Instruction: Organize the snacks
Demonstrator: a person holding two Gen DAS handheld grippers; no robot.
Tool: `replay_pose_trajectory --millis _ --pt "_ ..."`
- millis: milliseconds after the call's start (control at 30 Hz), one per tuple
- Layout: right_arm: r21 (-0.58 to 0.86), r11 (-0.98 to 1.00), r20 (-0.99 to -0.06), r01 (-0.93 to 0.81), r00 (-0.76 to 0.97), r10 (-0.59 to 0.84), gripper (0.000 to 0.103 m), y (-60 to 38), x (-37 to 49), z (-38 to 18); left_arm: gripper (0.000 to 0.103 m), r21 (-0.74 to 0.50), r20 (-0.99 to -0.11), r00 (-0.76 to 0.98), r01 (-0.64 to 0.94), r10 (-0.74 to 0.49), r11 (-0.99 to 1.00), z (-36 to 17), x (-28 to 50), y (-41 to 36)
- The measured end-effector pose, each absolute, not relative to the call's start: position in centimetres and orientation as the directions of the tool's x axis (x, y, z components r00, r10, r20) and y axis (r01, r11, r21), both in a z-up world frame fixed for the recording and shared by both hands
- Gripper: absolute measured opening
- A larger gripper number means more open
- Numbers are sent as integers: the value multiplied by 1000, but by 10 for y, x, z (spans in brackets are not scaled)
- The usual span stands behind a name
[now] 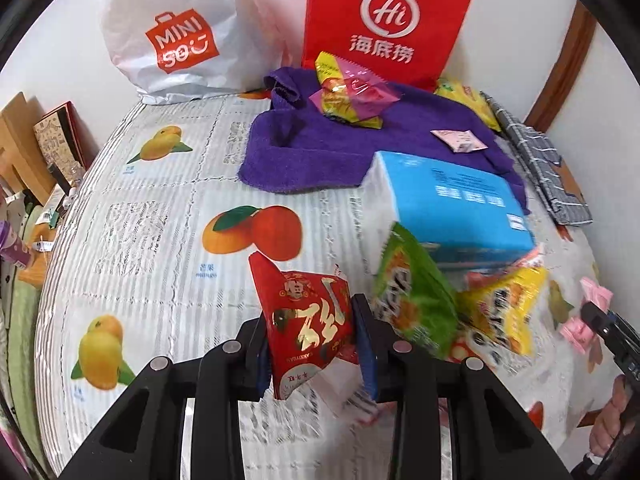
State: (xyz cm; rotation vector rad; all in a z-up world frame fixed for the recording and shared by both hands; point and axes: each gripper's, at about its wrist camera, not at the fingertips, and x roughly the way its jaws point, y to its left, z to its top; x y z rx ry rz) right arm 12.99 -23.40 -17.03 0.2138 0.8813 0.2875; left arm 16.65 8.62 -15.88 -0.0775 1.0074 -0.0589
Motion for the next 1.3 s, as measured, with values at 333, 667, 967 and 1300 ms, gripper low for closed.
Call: replay_pose_trajectory --millis 333,667,967,1300 --pt "254 941 -685 -223 646 338 33 -203 133 -132 33 -132 -816 556 86 -158 987 -124 157 59" --pt "228 935 -661 -272 662 354 33 -175 151 -101 33 -137 -785 588 146 -197 980 -93 166 35" --pt "221 932 -639 -287 679 361 33 -168 169 -87 33 -134 -780 597 137 -190 981 -80 187 32" --pt "231 932 -630 -279 687 362 33 -164 207 -75 33 -109 -773 612 127 -165 986 -64 225 31"
